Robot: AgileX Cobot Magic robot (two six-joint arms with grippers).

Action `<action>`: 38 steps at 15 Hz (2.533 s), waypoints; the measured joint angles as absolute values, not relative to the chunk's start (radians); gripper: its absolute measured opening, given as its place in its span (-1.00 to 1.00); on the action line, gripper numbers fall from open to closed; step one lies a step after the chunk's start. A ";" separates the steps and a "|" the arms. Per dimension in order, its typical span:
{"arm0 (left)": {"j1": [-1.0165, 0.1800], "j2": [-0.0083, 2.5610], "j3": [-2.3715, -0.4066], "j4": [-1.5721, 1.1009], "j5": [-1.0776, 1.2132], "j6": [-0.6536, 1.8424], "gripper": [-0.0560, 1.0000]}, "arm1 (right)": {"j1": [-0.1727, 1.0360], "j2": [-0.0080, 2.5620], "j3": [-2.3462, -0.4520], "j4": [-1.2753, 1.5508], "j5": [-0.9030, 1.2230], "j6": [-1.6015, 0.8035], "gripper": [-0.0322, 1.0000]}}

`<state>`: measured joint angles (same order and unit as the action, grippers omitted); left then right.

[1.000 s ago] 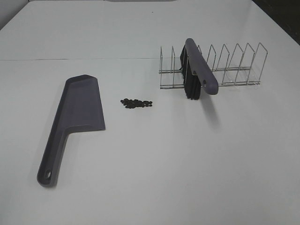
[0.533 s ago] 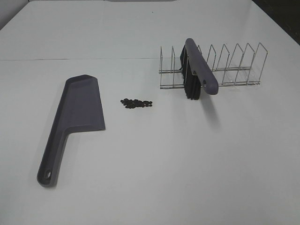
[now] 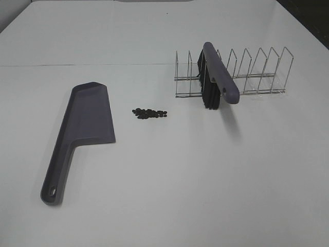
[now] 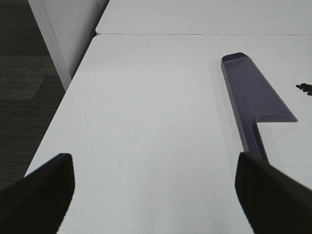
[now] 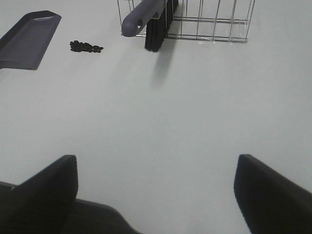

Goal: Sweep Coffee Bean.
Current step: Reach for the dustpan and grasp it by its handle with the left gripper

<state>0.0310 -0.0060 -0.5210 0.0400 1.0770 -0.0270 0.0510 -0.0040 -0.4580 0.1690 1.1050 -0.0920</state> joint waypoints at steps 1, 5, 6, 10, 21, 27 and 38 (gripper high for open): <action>0.031 -0.006 -0.521 0.040 1.077 -0.027 0.68 | 0.051 -0.004 -0.458 0.169 1.106 -0.092 0.52; 0.031 -0.006 -0.521 0.040 1.077 -0.027 0.68 | 0.051 -0.004 -0.458 0.169 1.107 -0.092 0.53; 0.031 -0.006 -0.521 0.040 1.077 -0.027 0.68 | 0.051 -0.004 -0.458 0.165 1.107 -0.092 0.53; 0.031 -0.006 -0.521 0.040 1.077 -0.024 0.68 | 0.051 -0.004 -0.458 0.134 1.107 -0.092 0.53; 0.031 -0.006 -0.521 0.033 1.076 -0.028 0.68 | 0.051 -0.004 -0.458 0.131 1.107 -0.091 0.53; 0.031 0.051 -0.521 0.033 1.070 -0.030 0.68 | 0.051 -0.004 -0.458 0.131 1.108 -0.091 0.53; 0.031 0.438 -0.538 0.033 1.094 -0.030 0.68 | 0.051 -0.004 -0.458 0.131 1.108 -0.091 0.53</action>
